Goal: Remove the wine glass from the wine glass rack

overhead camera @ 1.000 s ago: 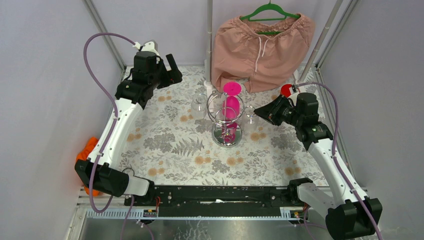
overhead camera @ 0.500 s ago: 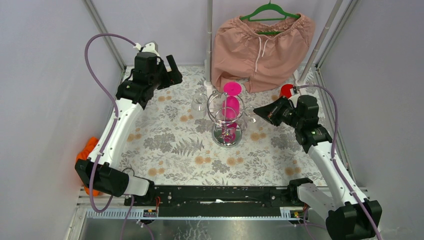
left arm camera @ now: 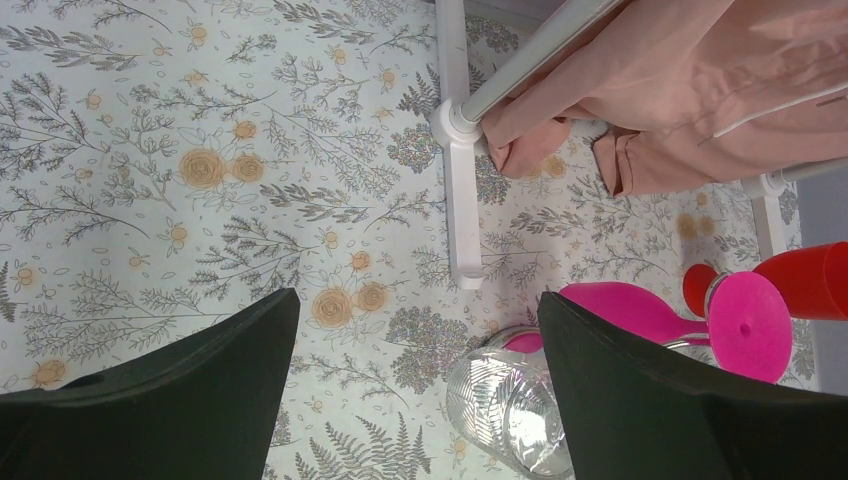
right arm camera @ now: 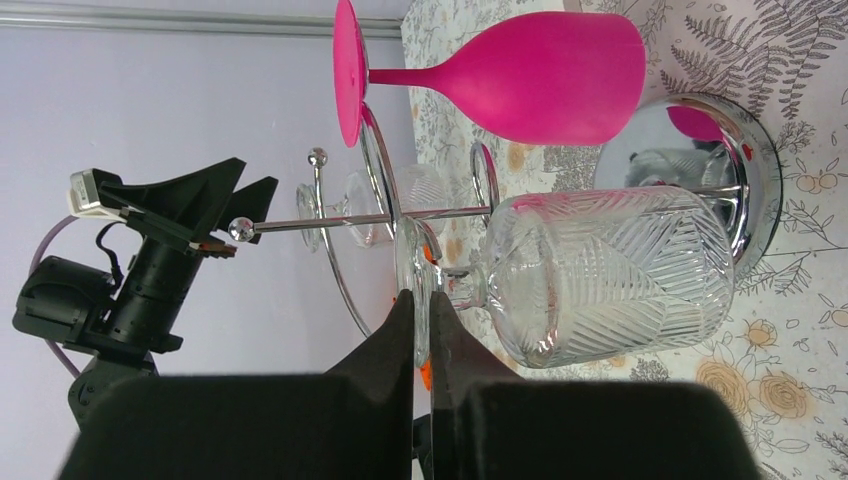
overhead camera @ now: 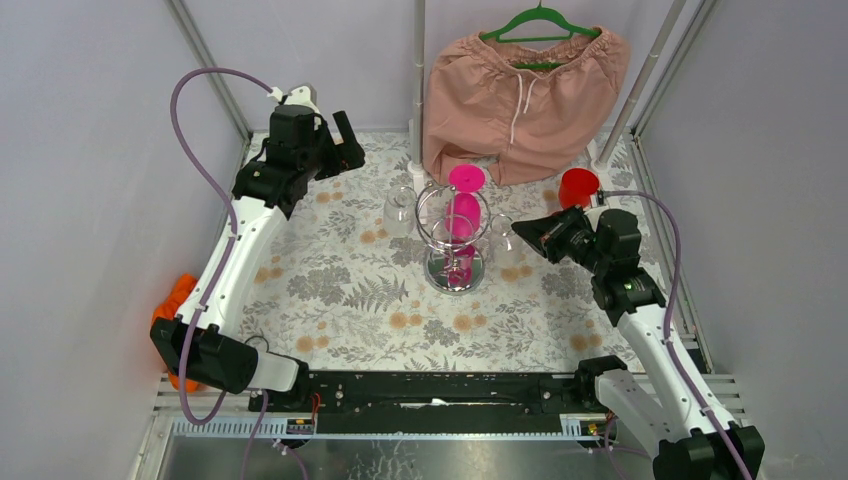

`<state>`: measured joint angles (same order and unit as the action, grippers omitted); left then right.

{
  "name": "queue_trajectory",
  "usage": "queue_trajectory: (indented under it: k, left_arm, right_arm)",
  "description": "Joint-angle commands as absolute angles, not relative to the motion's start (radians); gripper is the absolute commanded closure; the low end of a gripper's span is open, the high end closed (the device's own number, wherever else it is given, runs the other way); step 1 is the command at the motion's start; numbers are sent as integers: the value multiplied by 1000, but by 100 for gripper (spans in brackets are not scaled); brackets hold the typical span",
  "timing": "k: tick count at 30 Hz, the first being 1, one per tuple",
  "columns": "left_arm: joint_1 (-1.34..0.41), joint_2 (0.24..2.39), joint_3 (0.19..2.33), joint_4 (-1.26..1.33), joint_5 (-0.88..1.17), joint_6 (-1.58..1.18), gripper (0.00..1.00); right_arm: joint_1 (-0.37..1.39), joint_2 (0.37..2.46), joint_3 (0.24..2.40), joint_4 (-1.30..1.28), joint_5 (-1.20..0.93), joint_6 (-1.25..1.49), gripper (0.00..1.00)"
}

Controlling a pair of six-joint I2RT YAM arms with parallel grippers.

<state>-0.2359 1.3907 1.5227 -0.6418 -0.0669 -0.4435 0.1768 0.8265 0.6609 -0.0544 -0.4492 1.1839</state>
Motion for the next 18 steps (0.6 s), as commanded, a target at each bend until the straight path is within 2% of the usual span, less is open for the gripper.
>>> queue_trajectory:
  k: [1, 9, 18]
  left_arm:
    - [-241, 1385, 1510, -596, -58, -433, 3]
    - [-242, 1379, 1509, -597, -60, -433, 3]
    - [-242, 1378, 1513, -598, -58, -433, 3]
  right_arm:
    - [183, 788, 663, -9, -418, 1228, 100]
    - [182, 777, 673, 38, -402, 1242, 100]
    - [182, 775, 727, -40, -360, 1204, 100]
